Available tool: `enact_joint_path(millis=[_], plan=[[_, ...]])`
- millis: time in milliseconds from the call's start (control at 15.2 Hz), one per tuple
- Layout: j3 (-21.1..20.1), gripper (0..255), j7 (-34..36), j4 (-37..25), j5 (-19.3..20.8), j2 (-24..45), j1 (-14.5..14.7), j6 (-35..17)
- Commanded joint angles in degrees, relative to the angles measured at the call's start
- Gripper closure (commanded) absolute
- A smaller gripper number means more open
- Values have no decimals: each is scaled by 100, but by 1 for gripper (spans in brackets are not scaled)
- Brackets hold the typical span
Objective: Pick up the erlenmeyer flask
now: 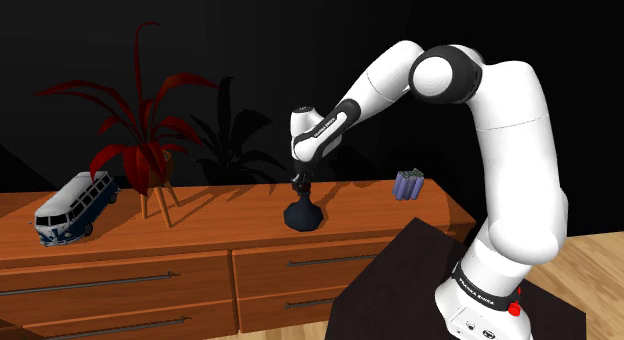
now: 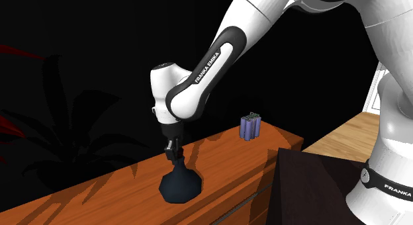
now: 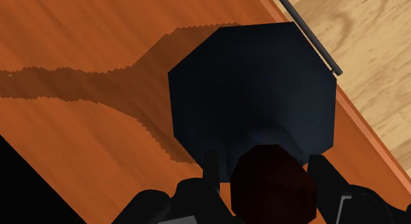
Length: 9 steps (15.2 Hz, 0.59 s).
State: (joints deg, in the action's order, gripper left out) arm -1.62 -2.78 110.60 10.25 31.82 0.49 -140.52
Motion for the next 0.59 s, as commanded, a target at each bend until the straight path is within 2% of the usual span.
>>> enact_joint_path(millis=[0, 528], plan=[[-1, 255, 1, -3, 0, 9, 1, -2], [-13, 255, -18, 28, -17, -126, -5, 102]])
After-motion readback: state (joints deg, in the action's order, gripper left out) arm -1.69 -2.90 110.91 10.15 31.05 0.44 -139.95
